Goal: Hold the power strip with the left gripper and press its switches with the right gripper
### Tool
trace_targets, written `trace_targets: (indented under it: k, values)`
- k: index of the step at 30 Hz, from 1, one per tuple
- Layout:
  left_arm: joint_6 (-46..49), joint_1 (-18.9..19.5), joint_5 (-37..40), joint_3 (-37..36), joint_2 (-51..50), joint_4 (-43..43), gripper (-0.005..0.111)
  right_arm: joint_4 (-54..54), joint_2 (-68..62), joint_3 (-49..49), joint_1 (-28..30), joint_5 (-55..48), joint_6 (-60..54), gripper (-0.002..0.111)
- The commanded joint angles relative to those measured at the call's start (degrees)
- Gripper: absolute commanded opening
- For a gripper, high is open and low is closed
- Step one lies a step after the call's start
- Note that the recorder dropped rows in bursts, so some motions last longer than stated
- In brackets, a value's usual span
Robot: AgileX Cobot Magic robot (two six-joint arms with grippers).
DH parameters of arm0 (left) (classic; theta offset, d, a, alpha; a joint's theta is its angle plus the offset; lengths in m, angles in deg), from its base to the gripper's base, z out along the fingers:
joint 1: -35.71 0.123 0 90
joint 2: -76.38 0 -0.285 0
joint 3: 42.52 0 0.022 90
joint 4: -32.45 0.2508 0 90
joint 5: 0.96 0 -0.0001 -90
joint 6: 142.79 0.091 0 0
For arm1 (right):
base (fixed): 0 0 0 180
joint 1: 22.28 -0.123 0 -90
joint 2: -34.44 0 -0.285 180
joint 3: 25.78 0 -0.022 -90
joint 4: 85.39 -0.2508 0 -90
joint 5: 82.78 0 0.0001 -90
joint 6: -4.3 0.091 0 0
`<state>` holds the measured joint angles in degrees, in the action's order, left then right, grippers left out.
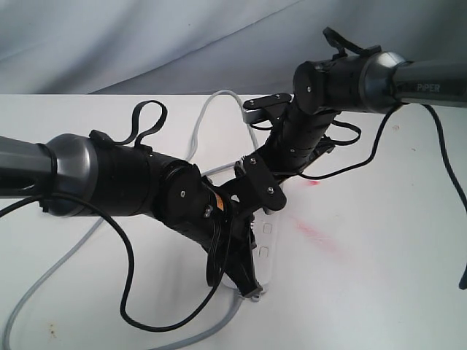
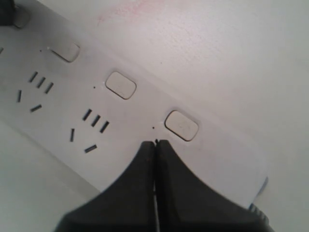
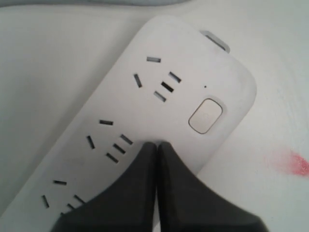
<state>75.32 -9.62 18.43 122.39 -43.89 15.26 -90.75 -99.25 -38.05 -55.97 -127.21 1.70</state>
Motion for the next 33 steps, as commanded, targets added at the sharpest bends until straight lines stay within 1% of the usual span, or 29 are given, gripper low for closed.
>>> trace_targets:
  k: [1,11,18,22,24,28,33]
  values:
    - [-0.55,0.05,1.81,-0.56,-0.97,0.36,0.0,2.96,-1.37,2.27,-0.31,-4.26,0.57,0.0]
    - [-0.55,0.05,1.97,-0.56,-0.97,0.36,0.0,2.35,-1.62,2.42,-0.56,-4.16,0.57,0.0]
    - [-0.55,0.05,1.97,-0.56,-0.97,0.36,0.0,2.35,1.28,-2.15,-0.56,-4.77,0.57,0.0]
    - [-0.55,0.05,1.97,-0.56,-0.97,0.36,0.0,2.35,4.5,-5.99,-0.56,-8.11,0.46,0.0]
    - [-0.55,0.05,1.6,-0.56,-0.97,0.36,0.0,2.24,5.42,-7.13,-0.56,-11.5,-0.31,0.0]
    - [-0.44,0.05,1.5,-0.56,-0.97,0.36,0.0,-0.36,5.46,-7.13,-0.56,-15.48,-1.66,0.0]
    - [-0.44,0.05,1.5,-0.56,-0.97,0.36,0.0,-2.07,5.46,-5.59,-0.56,-15.84,-2.04,0.0]
